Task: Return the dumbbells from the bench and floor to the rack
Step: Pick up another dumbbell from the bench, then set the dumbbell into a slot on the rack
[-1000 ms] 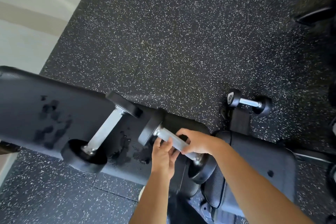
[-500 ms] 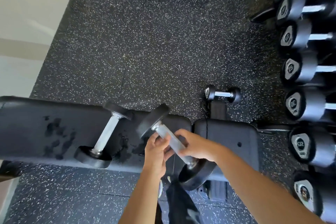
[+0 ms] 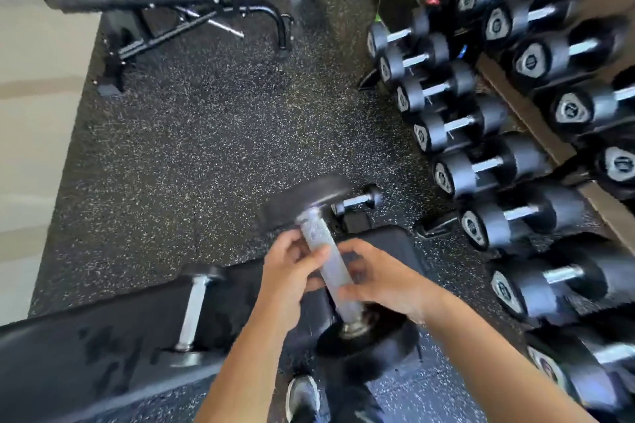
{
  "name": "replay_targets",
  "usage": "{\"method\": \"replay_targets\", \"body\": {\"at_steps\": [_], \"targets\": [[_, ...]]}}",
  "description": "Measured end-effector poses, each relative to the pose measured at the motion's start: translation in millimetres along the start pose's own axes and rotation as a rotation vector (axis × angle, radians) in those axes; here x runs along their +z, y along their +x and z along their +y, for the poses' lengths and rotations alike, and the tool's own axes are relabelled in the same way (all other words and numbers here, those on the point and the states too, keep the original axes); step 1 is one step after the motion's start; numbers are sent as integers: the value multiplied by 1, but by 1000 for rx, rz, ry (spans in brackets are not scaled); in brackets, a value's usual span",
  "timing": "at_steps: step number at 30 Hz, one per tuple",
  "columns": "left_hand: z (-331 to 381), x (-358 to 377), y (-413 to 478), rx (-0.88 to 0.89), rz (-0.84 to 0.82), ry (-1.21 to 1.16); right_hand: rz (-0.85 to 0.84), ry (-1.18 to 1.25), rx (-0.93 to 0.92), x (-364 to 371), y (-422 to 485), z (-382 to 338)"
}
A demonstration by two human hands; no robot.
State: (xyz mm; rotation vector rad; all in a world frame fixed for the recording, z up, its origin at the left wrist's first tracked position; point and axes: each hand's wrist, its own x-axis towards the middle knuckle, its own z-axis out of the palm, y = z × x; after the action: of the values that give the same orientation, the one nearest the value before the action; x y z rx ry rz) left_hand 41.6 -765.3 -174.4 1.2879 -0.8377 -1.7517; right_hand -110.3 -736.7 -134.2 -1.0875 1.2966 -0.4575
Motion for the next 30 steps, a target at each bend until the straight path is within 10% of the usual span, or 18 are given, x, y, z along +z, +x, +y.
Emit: {"method": "replay_targets", "body": {"at_steps": [12,30], "targets": [[54,172,-95,60,-537,281,610,218,-57,-36,-211,-8],[-95,468,-317,-152,-1161,527,1294,574,62,-80,-533,150]]}}
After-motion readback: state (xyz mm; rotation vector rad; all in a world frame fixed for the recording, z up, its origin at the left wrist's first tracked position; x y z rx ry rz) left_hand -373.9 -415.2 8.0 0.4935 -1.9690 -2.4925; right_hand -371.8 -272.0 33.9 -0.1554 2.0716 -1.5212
